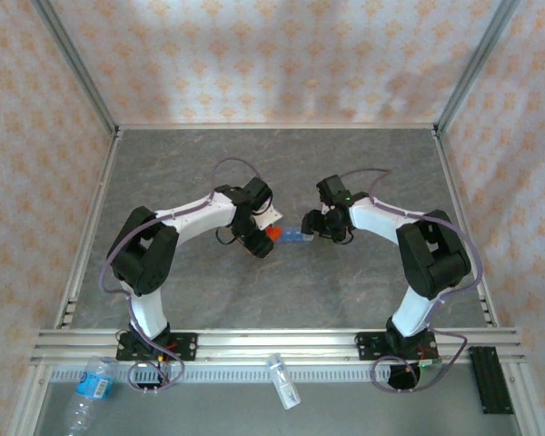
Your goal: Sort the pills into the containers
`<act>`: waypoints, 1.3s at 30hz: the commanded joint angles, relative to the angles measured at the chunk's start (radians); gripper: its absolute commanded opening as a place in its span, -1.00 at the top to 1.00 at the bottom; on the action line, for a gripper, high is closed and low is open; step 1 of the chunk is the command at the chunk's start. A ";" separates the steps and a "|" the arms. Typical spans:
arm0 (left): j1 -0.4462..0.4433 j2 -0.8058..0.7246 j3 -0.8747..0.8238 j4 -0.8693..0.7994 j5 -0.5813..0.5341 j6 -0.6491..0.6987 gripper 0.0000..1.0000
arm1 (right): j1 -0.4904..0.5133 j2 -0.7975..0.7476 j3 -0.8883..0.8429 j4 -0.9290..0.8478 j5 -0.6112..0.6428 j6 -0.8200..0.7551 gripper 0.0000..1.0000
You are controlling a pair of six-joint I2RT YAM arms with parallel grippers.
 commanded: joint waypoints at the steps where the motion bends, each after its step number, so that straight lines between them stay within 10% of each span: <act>1: -0.011 0.023 0.023 -0.053 -0.030 0.028 1.00 | 0.008 0.018 0.004 -0.024 0.015 0.007 -0.29; 39: -0.054 0.031 0.082 -0.137 -0.149 0.057 1.00 | 0.008 0.022 0.010 -0.030 0.015 0.006 -0.29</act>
